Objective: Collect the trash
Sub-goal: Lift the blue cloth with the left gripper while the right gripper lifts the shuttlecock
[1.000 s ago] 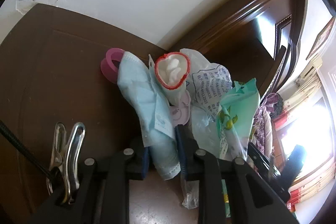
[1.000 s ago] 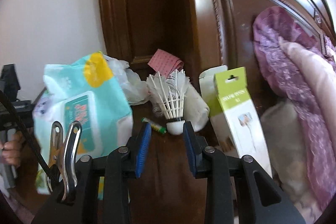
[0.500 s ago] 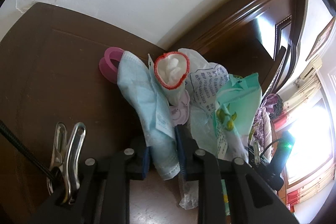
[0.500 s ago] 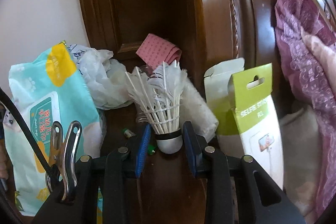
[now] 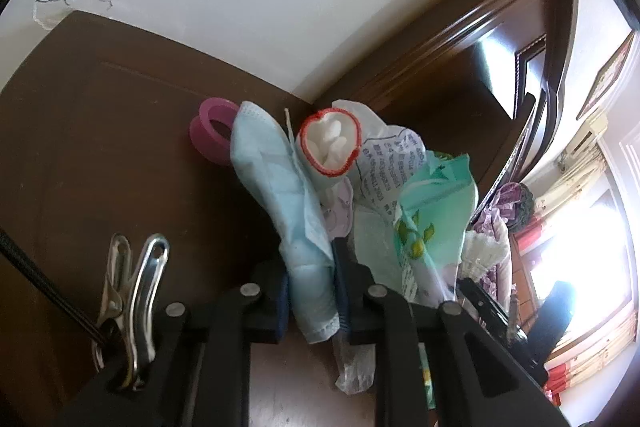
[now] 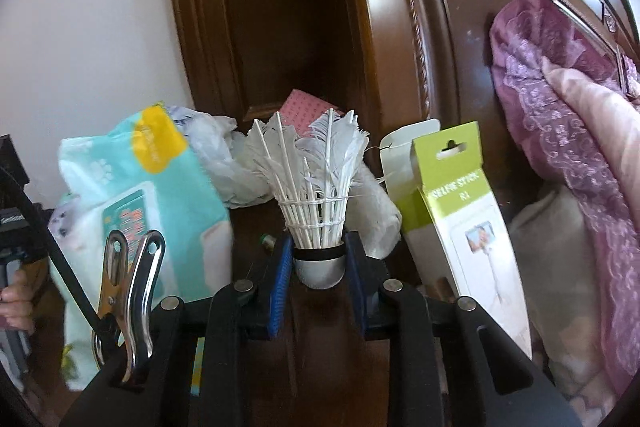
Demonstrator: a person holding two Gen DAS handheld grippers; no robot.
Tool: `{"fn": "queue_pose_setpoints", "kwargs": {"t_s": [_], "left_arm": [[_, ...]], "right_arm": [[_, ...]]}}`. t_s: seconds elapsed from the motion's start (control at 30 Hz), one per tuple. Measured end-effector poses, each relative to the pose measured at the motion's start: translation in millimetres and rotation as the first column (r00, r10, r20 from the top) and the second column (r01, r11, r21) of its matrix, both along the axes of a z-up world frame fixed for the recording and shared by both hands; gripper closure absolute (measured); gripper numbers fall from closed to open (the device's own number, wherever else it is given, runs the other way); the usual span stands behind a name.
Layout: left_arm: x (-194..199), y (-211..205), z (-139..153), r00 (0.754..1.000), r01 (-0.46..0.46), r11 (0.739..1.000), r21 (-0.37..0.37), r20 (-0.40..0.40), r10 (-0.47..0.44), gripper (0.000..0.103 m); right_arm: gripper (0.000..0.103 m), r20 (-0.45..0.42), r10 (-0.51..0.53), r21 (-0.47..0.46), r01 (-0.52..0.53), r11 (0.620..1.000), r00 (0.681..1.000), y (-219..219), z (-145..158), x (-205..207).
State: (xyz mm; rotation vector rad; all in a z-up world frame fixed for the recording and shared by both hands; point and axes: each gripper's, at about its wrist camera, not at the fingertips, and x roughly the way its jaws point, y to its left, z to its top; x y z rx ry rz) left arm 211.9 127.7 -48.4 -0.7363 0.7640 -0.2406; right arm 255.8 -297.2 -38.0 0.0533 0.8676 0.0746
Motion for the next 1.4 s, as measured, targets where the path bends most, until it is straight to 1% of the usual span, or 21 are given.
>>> {"fn": "queue_pose_setpoints", "kwargs": {"t_s": [0.3,0.37,0.53,0.57,0.67,0.77,0.97,1.23,1.4], "left_arm": [[-28,4,6,1.0,-0.009,1.0,0.027,-0.007,0.009,0.086],[-34,5,9,1.0,-0.011,0.999,0.031,-0.002,0.011,0.086],[-50,0,27,1.0,-0.015,0.996,0.083,0.024,0.013,0.086],[-54,-1,29,1.0,-0.016,0.996,0.086,0.028,0.013,0.086],[-65,-2,37,0.999,-0.013,0.996,0.084,0.038,0.01,0.086],[-80,-5,47,0.999,-0.002,0.996,0.09,0.052,-0.003,0.086],[-104,-18,65,0.996,0.028,0.995,0.092,0.077,-0.035,0.086],[-132,-35,70,0.992,0.085,0.992,0.09,0.087,-0.093,0.086],[-153,-49,74,0.988,0.118,0.987,0.112,0.089,-0.128,0.086]], "right_arm": [[0.076,0.035,0.009,0.039,-0.01,0.999,0.999,-1,20,-41],[0.076,0.042,0.011,0.055,-0.014,0.998,0.999,1,27,-54],[0.076,0.057,0.021,0.075,-0.025,0.997,0.998,7,36,-75],[0.076,0.059,0.022,0.077,-0.027,0.997,0.998,9,34,-72],[0.076,0.078,0.023,0.089,-0.03,0.996,0.997,13,44,-89],[0.076,0.09,0.022,0.09,-0.03,0.995,0.996,20,54,-98],[0.076,0.114,0.004,0.106,-0.016,0.994,0.993,14,70,-130],[0.076,0.12,-0.049,0.122,0.034,0.992,0.992,-8,81,-175],[0.076,0.121,-0.079,0.138,0.062,0.988,0.99,-19,87,-206]]}}
